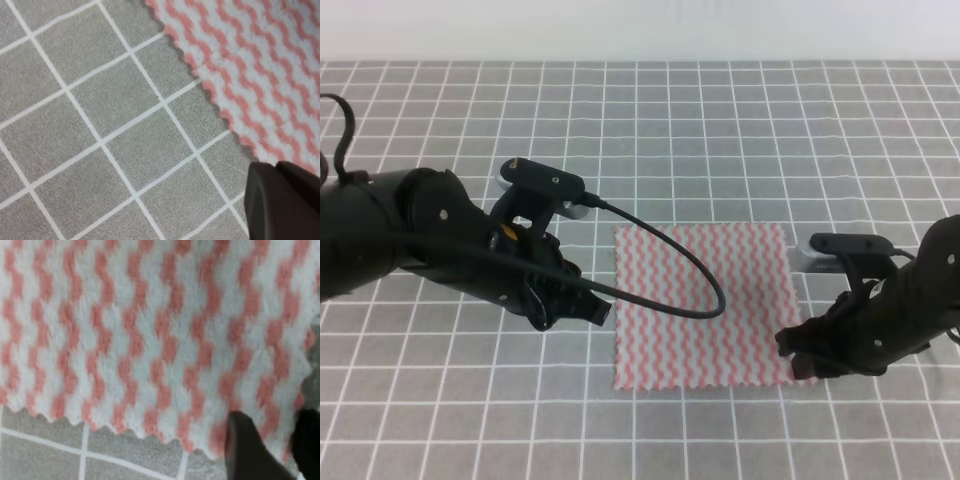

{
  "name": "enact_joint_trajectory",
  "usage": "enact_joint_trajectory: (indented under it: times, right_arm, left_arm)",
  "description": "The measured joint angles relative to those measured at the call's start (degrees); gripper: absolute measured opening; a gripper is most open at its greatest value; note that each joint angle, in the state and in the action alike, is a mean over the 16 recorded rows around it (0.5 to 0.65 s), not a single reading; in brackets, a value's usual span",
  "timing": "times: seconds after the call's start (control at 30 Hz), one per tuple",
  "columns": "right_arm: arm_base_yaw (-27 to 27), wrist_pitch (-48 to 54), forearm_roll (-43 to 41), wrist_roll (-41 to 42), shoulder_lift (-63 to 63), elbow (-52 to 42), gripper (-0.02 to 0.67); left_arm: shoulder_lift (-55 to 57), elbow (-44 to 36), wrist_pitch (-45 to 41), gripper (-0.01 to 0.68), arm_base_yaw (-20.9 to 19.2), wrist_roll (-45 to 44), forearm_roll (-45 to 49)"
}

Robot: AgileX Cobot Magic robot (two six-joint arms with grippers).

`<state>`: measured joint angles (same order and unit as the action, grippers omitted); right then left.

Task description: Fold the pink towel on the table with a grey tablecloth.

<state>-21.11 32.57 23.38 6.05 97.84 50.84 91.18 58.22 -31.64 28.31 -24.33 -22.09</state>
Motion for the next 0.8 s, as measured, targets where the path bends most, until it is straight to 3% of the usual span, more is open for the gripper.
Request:
enact_joint_trajectory:
  times: [0.53,0.8]
  right_arm:
    - [0.0,0.2,-0.1,0.4,-0.2,0.4,0.017]
    - [0.0,0.9,-0.2,1.1,-0.8,1.5,-0.013]
  left_arm:
    - [0.1,0.0,0.2,0.0,0.0,-0.7,0.6]
    - [0.5,0.1,-0.1,0.0,0.0,-2.4,1.4]
